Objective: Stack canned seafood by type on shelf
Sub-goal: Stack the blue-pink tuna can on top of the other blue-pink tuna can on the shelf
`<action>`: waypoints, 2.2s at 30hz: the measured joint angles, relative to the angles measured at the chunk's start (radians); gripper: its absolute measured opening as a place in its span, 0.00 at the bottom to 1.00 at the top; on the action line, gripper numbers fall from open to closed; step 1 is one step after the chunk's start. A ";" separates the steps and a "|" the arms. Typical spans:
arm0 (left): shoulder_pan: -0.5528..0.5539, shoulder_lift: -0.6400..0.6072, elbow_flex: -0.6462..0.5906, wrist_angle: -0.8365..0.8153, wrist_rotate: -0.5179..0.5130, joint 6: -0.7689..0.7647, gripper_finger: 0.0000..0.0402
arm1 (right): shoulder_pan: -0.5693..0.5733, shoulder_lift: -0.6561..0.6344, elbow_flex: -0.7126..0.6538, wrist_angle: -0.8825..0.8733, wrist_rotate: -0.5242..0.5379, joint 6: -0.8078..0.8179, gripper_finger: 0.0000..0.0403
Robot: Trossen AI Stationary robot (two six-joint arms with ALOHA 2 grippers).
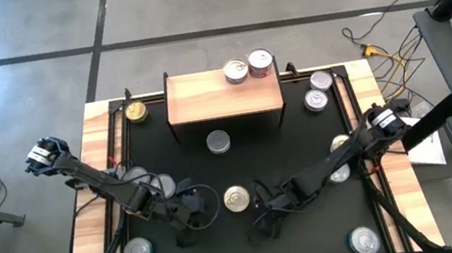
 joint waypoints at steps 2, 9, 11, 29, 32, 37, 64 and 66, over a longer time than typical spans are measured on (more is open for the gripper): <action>0.018 0.002 -0.042 0.069 -0.004 0.019 0.55 | 0.001 0.025 -0.001 0.078 -0.002 -0.011 0.02; 0.103 0.002 -0.179 0.264 -0.003 0.116 0.55 | -0.040 0.095 -0.001 0.231 0.025 -0.029 0.02; 0.126 0.002 -0.187 0.266 -0.003 0.148 0.55 | -0.057 0.106 -0.003 0.217 0.036 -0.033 0.02; 0.151 0.138 -0.122 0.193 0.067 0.157 0.71 | -0.189 0.094 0.082 0.103 0.117 -0.228 0.02; 0.150 0.145 -0.109 0.145 0.065 0.163 0.75 | -0.186 0.085 0.117 -0.004 0.116 -0.237 0.02; 0.152 0.120 -0.112 0.059 0.062 0.172 0.81 | -0.157 0.082 0.152 -0.134 0.113 -0.237 0.02; 0.243 -0.003 -0.167 -0.069 0.100 0.304 0.84 | -0.116 0.110 0.150 0.004 0.104 -0.152 0.02; 0.250 0.010 -0.186 -0.042 0.125 0.310 0.84 | -0.114 0.119 0.150 0.004 0.085 -0.141 0.02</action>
